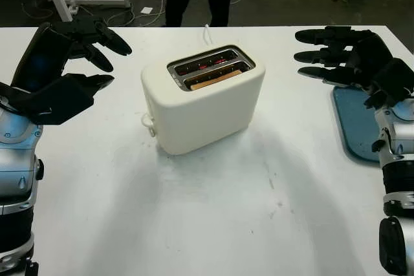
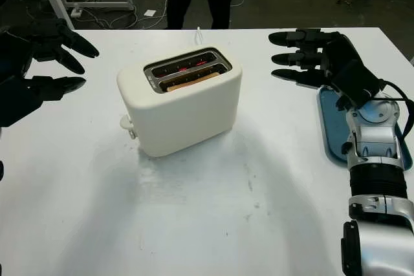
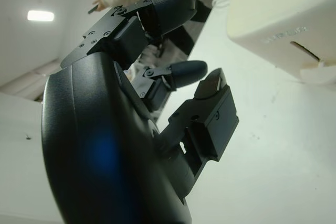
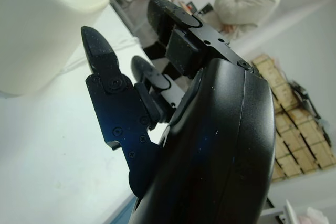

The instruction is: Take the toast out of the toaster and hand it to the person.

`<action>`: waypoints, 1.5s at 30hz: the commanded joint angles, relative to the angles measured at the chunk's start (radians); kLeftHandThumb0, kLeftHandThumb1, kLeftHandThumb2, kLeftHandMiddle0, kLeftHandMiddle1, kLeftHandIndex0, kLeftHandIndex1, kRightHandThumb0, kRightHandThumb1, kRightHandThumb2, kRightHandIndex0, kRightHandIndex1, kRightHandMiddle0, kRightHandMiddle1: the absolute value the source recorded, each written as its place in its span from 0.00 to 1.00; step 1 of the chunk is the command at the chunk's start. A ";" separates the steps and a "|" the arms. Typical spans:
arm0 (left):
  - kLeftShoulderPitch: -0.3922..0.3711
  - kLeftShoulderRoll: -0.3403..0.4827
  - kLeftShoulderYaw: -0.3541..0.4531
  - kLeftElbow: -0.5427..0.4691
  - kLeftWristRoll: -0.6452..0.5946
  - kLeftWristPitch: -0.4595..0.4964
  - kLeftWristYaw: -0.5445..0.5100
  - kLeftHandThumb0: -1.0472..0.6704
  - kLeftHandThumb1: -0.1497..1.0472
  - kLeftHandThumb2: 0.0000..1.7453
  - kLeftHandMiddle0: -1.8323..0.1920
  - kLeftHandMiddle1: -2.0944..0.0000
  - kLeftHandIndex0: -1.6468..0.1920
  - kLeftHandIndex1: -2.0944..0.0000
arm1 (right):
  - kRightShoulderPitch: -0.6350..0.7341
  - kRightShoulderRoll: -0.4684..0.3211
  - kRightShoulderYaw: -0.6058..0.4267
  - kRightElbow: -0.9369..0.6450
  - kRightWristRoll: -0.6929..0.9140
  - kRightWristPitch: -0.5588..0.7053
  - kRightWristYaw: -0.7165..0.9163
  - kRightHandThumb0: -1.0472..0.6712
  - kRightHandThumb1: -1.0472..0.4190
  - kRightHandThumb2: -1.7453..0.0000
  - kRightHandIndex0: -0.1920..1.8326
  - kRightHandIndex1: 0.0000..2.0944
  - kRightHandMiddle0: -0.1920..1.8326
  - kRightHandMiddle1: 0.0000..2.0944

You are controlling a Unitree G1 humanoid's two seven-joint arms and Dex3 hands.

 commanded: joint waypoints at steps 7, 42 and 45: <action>-0.007 -0.003 -0.004 -0.002 0.003 0.007 0.008 0.92 0.71 0.16 0.53 0.43 0.50 0.53 | -0.001 0.005 -0.004 0.007 0.014 -0.003 0.003 0.42 0.20 1.00 0.55 0.00 0.50 0.00; -0.016 -0.002 -0.007 0.018 -0.005 -0.018 0.005 0.95 0.71 0.17 0.52 0.43 0.49 0.53 | 0.002 0.006 0.000 -0.003 0.006 -0.012 -0.004 0.44 0.19 1.00 0.56 0.00 0.50 0.00; -0.016 -0.004 -0.008 0.017 -0.005 -0.020 0.007 0.95 0.71 0.17 0.52 0.43 0.49 0.53 | 0.003 0.006 -0.001 -0.007 0.011 0.000 0.000 0.45 0.19 1.00 0.56 0.00 0.50 0.00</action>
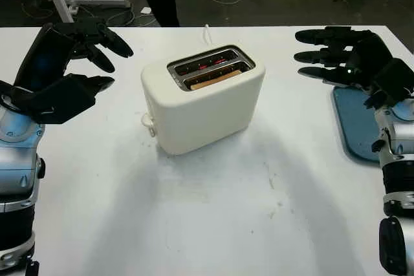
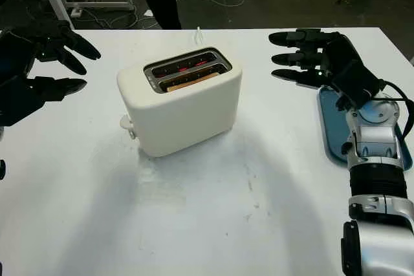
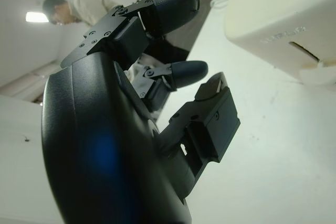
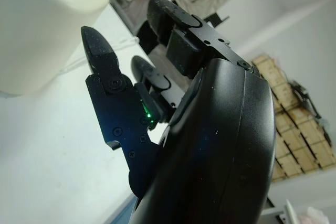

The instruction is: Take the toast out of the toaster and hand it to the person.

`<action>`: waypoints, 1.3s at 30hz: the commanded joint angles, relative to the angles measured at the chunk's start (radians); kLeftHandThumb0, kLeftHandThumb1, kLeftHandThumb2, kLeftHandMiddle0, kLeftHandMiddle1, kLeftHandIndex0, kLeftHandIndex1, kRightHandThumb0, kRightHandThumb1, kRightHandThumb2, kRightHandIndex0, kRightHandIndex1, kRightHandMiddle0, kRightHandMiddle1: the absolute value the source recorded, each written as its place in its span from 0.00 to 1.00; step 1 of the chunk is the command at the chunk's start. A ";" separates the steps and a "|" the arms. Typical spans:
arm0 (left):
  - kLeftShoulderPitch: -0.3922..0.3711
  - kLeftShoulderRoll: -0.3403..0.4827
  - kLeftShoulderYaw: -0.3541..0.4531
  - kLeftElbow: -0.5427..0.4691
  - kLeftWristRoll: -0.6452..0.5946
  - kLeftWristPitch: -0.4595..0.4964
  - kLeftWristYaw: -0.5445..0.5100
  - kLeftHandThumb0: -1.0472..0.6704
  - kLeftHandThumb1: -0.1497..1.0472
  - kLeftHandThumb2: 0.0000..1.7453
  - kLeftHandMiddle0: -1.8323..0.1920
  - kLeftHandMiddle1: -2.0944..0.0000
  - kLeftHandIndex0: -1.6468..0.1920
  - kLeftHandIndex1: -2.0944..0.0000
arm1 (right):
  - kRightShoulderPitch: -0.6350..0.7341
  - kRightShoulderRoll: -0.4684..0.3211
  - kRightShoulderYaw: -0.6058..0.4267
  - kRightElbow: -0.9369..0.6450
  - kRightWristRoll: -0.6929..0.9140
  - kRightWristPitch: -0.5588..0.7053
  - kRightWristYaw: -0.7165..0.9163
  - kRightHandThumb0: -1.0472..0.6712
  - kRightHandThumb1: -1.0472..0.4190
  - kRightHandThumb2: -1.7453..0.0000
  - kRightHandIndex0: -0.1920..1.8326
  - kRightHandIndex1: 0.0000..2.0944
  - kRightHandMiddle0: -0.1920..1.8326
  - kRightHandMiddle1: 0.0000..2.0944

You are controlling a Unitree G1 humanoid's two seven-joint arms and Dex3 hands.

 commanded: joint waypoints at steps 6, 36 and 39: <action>-0.009 -0.002 0.000 -0.001 -0.003 -0.010 0.006 0.95 0.70 0.18 0.52 0.42 0.49 0.52 | 0.002 0.004 0.000 -0.003 0.006 -0.008 0.000 0.43 0.19 1.00 0.56 0.00 0.51 0.00; -0.010 -0.003 -0.002 -0.005 -0.001 -0.005 0.008 0.96 0.69 0.20 0.52 0.42 0.50 0.52 | 0.002 0.004 0.001 -0.003 0.003 -0.007 -0.005 0.42 0.19 1.00 0.56 0.00 0.51 0.00; -0.010 -0.005 -0.001 -0.002 -0.004 -0.008 0.009 0.96 0.69 0.20 0.52 0.42 0.49 0.52 | 0.003 0.004 0.001 -0.003 0.003 -0.011 -0.004 0.42 0.19 1.00 0.56 0.00 0.51 0.00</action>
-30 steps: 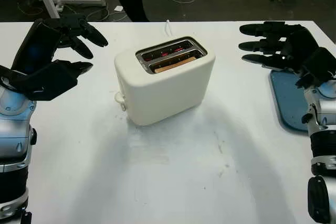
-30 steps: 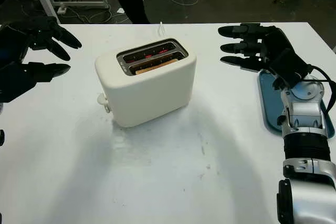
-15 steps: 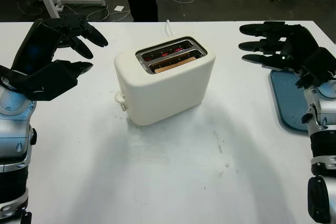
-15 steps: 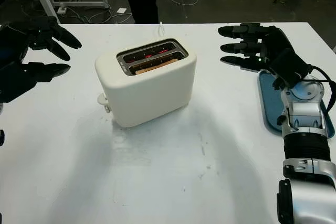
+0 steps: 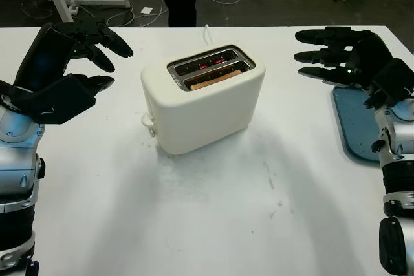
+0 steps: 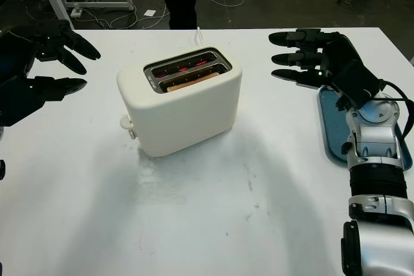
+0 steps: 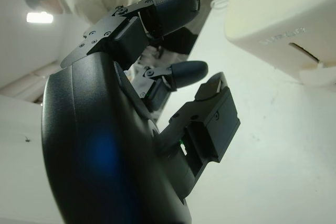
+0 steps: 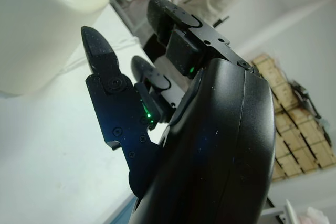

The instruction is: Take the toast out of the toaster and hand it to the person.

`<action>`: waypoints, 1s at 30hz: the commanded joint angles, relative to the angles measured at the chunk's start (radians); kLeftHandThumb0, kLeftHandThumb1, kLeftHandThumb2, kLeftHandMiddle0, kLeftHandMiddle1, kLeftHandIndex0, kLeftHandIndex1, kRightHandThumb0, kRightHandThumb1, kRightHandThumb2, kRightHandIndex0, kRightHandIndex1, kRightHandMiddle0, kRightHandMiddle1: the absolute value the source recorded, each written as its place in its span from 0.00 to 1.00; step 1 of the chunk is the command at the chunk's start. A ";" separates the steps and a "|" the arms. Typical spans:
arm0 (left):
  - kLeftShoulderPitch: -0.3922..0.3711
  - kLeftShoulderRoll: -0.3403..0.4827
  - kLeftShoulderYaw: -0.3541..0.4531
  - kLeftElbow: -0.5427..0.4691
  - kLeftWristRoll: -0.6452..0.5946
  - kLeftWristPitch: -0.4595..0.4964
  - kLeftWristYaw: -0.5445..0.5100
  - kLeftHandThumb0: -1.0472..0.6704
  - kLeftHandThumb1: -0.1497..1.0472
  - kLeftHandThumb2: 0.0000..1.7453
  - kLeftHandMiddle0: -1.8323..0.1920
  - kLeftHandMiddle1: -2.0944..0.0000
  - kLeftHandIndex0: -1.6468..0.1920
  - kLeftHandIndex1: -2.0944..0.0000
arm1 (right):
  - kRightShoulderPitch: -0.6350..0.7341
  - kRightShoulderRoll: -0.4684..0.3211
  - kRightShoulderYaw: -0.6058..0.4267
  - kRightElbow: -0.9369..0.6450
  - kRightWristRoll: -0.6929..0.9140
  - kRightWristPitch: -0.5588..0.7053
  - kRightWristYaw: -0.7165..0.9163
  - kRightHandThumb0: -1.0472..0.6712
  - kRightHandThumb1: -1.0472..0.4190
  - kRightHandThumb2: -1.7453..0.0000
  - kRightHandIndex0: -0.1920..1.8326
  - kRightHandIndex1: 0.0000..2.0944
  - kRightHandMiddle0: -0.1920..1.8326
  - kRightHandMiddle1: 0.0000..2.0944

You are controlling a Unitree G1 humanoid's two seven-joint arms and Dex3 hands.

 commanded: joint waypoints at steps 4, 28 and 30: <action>-0.011 -0.003 -0.001 0.003 -0.003 -0.006 0.006 0.96 0.69 0.20 0.52 0.42 0.49 0.52 | 0.003 0.002 0.002 -0.002 -0.002 -0.007 -0.008 0.41 0.19 1.00 0.56 0.00 0.51 0.00; -0.012 0.002 -0.005 -0.014 0.003 0.020 0.002 0.95 0.68 0.20 0.53 0.42 0.50 0.52 | 0.002 0.006 0.000 0.002 0.008 -0.012 0.000 0.41 0.19 1.00 0.56 0.00 0.51 0.00; -0.011 0.001 -0.003 -0.016 -0.001 0.020 0.001 0.95 0.69 0.20 0.53 0.42 0.50 0.52 | 0.001 0.009 -0.002 0.011 0.013 -0.031 0.005 0.43 0.19 1.00 0.56 0.00 0.51 0.00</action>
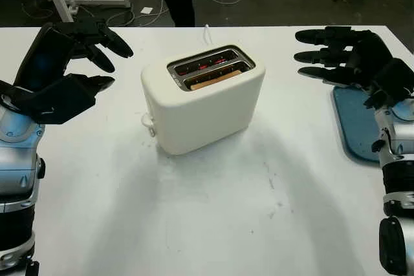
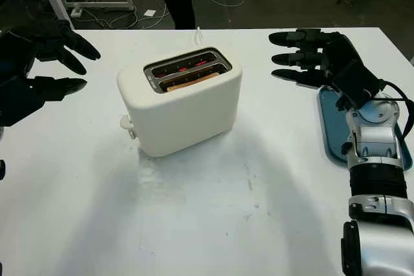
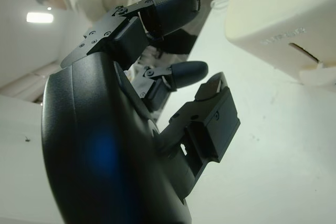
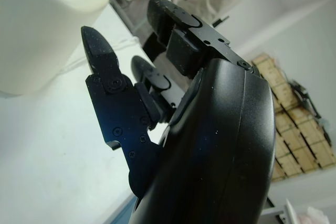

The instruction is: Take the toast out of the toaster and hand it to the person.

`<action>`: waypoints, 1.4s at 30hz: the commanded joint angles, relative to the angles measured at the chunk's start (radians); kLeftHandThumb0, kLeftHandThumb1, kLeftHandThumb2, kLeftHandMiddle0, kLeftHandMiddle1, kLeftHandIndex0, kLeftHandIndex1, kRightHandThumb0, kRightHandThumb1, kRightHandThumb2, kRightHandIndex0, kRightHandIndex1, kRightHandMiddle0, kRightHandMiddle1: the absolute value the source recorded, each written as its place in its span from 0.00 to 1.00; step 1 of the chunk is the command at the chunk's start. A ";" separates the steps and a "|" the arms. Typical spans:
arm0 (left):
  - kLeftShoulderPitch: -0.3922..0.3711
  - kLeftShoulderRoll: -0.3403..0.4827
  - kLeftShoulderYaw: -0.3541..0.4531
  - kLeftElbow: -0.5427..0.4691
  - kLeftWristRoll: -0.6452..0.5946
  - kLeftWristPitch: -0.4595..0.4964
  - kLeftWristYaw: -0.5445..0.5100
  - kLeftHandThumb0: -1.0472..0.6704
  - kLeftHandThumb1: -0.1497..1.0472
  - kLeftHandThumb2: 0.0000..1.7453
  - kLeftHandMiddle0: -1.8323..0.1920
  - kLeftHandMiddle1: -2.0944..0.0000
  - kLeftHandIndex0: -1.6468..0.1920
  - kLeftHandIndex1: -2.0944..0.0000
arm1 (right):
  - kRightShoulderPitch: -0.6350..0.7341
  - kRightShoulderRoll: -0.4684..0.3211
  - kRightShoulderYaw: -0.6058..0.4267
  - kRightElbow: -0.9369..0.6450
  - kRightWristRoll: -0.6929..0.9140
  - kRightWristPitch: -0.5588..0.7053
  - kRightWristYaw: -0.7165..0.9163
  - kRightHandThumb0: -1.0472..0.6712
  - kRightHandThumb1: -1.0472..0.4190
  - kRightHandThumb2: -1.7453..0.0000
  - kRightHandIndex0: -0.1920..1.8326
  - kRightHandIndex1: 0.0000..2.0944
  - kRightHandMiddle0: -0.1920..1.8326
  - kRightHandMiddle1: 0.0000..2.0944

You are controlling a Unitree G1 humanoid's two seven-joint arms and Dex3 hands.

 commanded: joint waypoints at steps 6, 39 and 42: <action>-0.006 0.005 -0.001 -0.007 -0.002 -0.005 -0.001 0.96 0.69 0.19 0.53 0.42 0.50 0.52 | 0.006 0.014 -0.004 0.003 0.020 -0.014 0.005 0.43 0.20 1.00 0.57 0.00 0.51 0.00; -0.015 0.009 -0.002 -0.007 -0.012 0.002 -0.006 0.97 0.68 0.19 0.52 0.42 0.49 0.51 | 0.008 0.018 -0.002 0.010 0.033 -0.014 0.015 0.40 0.20 1.00 0.57 0.00 0.51 0.00; -0.015 0.009 -0.003 -0.013 -0.010 0.005 -0.006 0.97 0.68 0.19 0.52 0.42 0.49 0.51 | 0.010 0.015 -0.002 0.005 0.032 -0.012 0.016 0.40 0.20 1.00 0.57 0.00 0.51 0.00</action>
